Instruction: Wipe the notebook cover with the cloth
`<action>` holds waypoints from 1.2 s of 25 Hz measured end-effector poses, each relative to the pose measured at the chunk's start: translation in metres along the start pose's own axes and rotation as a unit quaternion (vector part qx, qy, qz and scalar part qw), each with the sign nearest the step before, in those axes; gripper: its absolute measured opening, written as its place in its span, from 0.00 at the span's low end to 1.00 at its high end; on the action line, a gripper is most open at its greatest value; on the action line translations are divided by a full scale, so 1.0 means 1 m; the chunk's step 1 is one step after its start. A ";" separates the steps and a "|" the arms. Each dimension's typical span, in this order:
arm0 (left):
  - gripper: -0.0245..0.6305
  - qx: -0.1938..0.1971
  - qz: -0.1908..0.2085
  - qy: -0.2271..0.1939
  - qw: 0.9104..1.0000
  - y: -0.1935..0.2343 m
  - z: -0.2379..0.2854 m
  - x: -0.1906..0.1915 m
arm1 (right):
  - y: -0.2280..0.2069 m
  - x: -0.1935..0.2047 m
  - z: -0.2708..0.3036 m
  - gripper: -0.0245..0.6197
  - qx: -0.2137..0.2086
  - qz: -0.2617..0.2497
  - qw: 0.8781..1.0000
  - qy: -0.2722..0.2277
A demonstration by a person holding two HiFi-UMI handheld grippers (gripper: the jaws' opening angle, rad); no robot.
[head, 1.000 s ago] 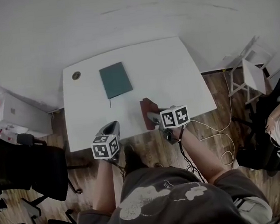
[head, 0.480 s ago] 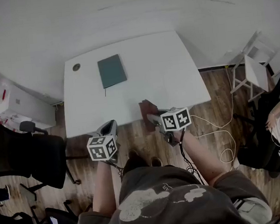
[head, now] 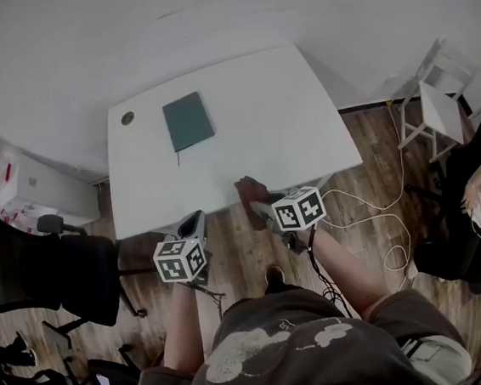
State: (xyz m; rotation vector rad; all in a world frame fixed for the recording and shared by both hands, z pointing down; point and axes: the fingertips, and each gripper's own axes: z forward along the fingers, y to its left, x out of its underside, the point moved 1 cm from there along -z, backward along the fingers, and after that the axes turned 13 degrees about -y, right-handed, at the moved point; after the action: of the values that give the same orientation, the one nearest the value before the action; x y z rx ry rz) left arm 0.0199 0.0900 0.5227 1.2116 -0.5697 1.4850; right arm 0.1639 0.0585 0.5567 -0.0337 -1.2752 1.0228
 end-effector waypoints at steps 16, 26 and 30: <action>0.04 0.007 -0.022 -0.018 1.000 0.014 -0.084 0.038 | 0.077 0.051 -0.003 0.20 0.018 -0.035 0.999 0.010; 0.04 0.021 -0.025 -0.031 0.999 0.005 -0.141 0.057 | 0.121 0.082 -0.034 0.20 0.043 -0.043 0.998 -0.004; 0.04 0.025 -0.026 -0.035 0.999 -0.001 -0.160 0.065 | 0.136 0.092 -0.045 0.20 0.046 -0.045 0.998 -0.009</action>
State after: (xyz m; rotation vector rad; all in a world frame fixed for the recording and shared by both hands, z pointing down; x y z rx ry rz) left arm -0.0328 0.2545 0.5217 1.3131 -0.5460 1.4245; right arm 0.1110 0.2195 0.5373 0.1024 -1.2328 1.0054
